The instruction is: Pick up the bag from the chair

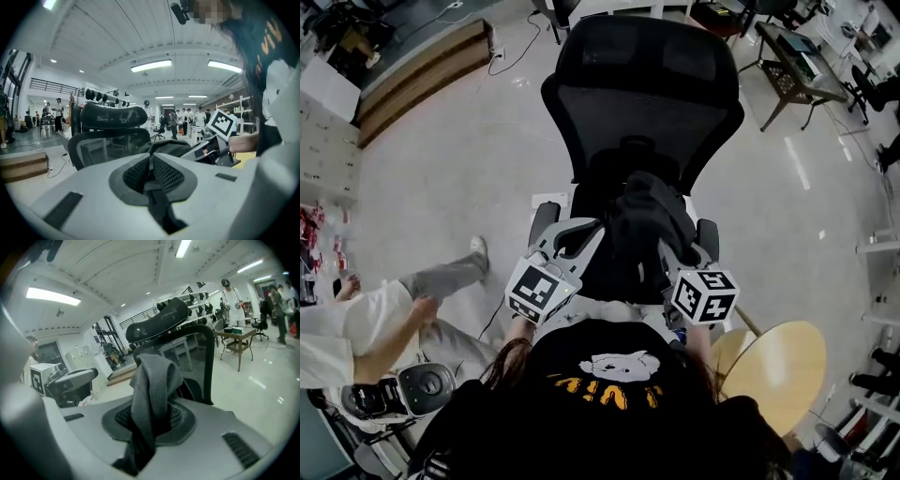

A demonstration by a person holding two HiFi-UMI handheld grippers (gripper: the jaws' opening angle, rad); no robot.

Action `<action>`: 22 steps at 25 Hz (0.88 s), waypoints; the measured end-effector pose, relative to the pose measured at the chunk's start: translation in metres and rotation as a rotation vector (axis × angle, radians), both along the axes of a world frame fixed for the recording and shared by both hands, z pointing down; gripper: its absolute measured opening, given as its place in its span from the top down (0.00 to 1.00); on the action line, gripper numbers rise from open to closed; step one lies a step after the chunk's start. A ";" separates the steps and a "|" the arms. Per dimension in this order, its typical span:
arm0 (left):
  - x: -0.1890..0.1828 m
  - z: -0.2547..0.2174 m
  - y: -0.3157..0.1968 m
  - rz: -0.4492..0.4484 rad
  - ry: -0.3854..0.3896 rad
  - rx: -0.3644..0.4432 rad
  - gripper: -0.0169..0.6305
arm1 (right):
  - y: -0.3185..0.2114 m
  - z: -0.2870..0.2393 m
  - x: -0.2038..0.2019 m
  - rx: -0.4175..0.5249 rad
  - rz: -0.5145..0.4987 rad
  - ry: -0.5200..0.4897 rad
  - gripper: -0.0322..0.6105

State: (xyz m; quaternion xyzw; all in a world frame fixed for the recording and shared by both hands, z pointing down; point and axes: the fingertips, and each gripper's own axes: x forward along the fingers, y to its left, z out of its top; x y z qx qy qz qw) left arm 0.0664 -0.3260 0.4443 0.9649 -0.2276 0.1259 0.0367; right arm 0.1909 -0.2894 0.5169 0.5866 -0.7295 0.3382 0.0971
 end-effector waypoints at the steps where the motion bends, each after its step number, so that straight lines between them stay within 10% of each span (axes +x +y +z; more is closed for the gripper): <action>1: -0.001 -0.001 0.005 0.017 0.006 0.003 0.93 | 0.005 -0.001 -0.002 0.004 0.014 0.006 0.85; 22: -0.122 0.000 0.125 0.220 0.056 -0.012 0.93 | 0.134 -0.044 -0.113 0.062 0.267 0.011 0.85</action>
